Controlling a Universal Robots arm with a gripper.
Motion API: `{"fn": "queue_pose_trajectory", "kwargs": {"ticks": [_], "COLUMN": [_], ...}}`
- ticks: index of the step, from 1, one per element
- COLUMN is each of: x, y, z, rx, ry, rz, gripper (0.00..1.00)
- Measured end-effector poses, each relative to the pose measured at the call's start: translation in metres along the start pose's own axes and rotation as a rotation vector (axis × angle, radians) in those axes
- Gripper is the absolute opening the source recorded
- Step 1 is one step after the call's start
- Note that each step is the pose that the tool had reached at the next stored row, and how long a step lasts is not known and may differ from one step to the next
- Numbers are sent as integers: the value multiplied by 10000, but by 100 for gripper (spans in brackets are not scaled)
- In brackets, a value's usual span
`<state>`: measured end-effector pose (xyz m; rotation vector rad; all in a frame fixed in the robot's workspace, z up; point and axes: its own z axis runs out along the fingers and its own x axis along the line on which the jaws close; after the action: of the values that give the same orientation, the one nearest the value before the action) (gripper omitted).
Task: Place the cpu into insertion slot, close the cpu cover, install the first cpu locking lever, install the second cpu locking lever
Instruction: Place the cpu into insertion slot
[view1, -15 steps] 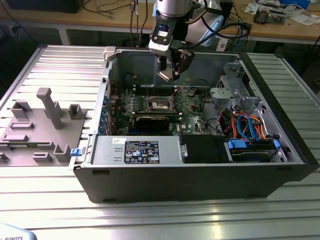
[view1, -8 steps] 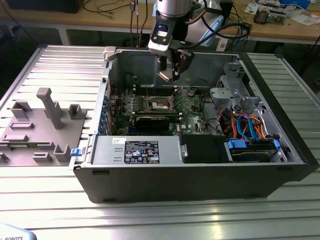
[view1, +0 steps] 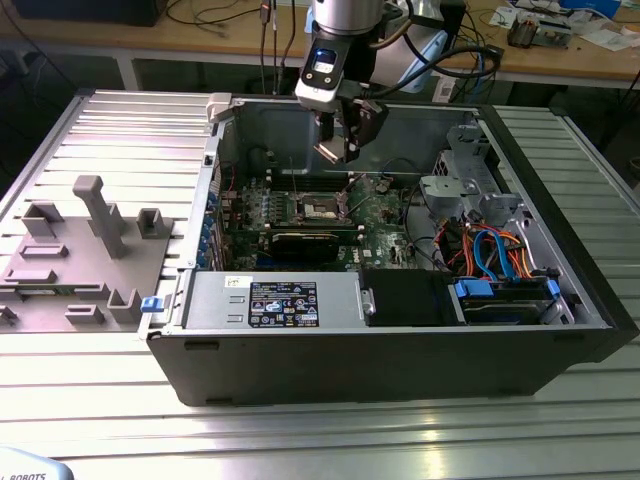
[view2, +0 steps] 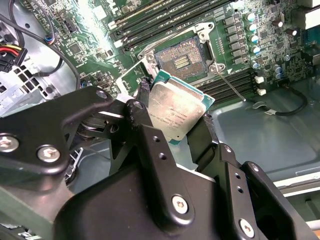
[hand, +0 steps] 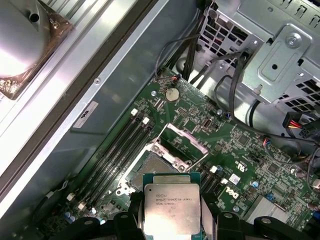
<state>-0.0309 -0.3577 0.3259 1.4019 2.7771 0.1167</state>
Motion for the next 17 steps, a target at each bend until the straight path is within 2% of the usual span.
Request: {"fn": "queue_pose_trajectory", "kwargs": {"ticks": [17], "x": [0], "y": [-1], "z": [7], "rx": [13], "ry": [-44], "rz": [293], "gripper": [54]}}
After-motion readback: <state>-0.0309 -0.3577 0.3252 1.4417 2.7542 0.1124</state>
